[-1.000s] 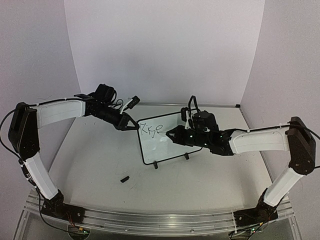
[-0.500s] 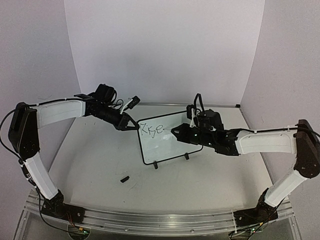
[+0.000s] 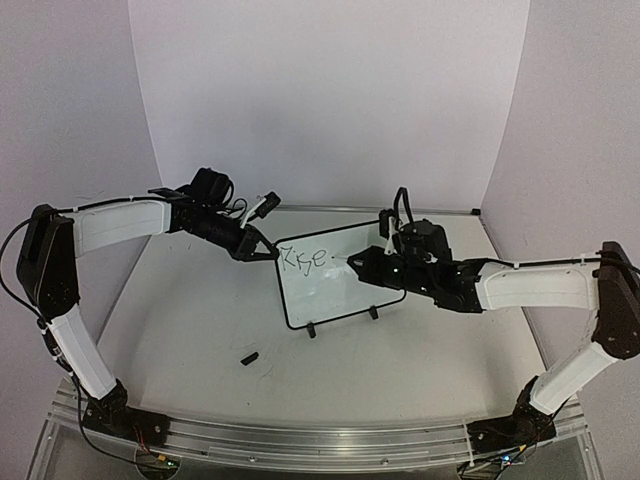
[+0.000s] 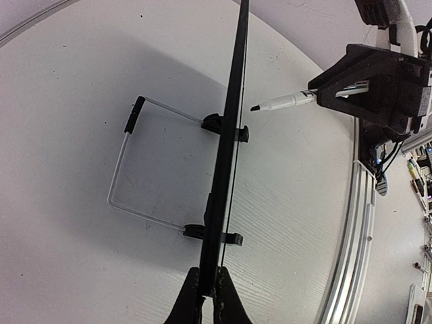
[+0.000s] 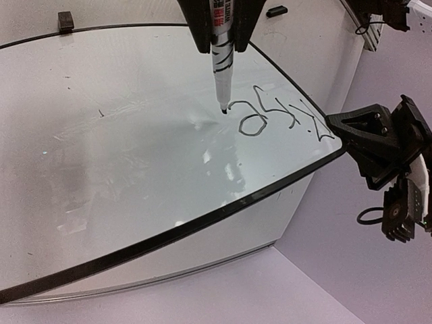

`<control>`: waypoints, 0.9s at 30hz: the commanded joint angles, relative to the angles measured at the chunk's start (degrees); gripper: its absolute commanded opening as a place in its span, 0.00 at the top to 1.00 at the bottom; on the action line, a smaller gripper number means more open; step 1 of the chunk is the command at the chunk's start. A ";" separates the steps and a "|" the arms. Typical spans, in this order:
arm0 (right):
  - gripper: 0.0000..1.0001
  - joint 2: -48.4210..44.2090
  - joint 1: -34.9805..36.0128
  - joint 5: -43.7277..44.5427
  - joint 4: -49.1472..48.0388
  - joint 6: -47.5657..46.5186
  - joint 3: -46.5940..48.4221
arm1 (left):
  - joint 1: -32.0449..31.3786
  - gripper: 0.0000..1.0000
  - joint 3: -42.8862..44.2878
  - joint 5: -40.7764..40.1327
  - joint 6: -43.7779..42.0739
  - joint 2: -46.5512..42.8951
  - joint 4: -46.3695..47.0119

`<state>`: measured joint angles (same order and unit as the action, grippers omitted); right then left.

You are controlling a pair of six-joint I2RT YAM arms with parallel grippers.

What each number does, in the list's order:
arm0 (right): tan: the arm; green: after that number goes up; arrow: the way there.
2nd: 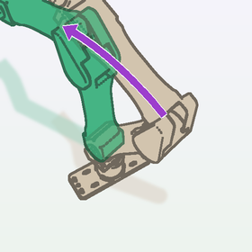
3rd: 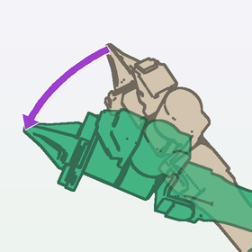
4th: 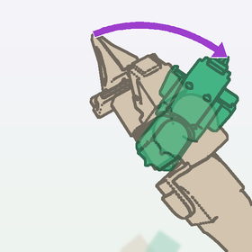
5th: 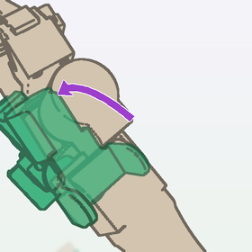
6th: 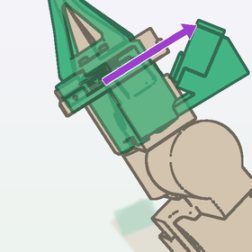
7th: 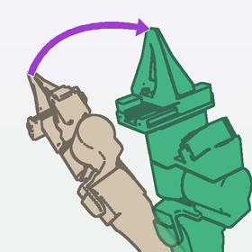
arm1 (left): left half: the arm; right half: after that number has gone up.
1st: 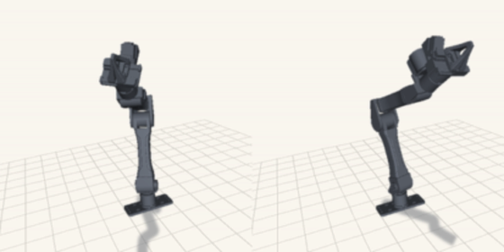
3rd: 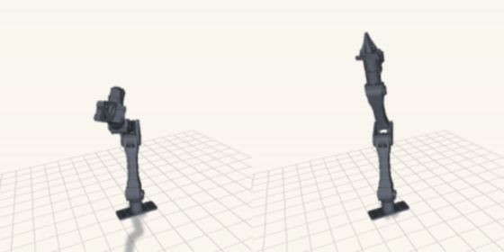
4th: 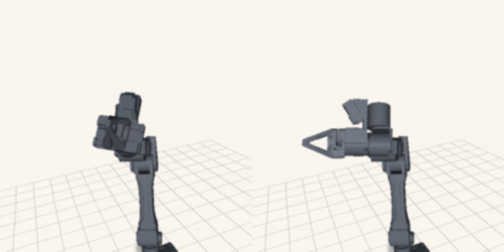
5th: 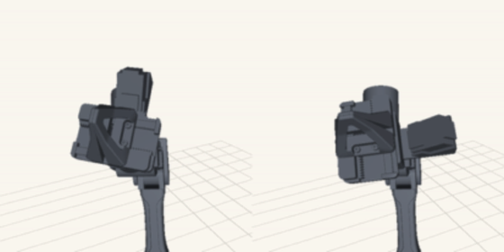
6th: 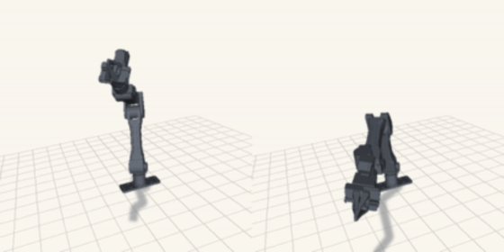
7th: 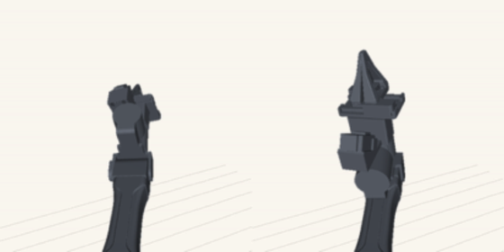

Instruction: Write a sentence on the whiteboard

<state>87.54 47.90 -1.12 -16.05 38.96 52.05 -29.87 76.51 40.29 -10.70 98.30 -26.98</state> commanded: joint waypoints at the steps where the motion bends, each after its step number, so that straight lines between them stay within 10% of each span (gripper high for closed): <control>1: 1.00 1.71 -0.21 2.29 -0.22 0.16 1.25 | -1.12 1.00 0.22 -3.81 -2.85 0.16 -4.66; 27: 1.00 2.71 -0.26 1.92 2.61 1.30 1.21 | -1.16 1.00 0.33 -3.71 -2.91 0.32 -4.67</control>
<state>89.78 47.92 0.29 -14.67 39.75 52.07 -29.98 76.64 40.23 -10.70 98.30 -27.05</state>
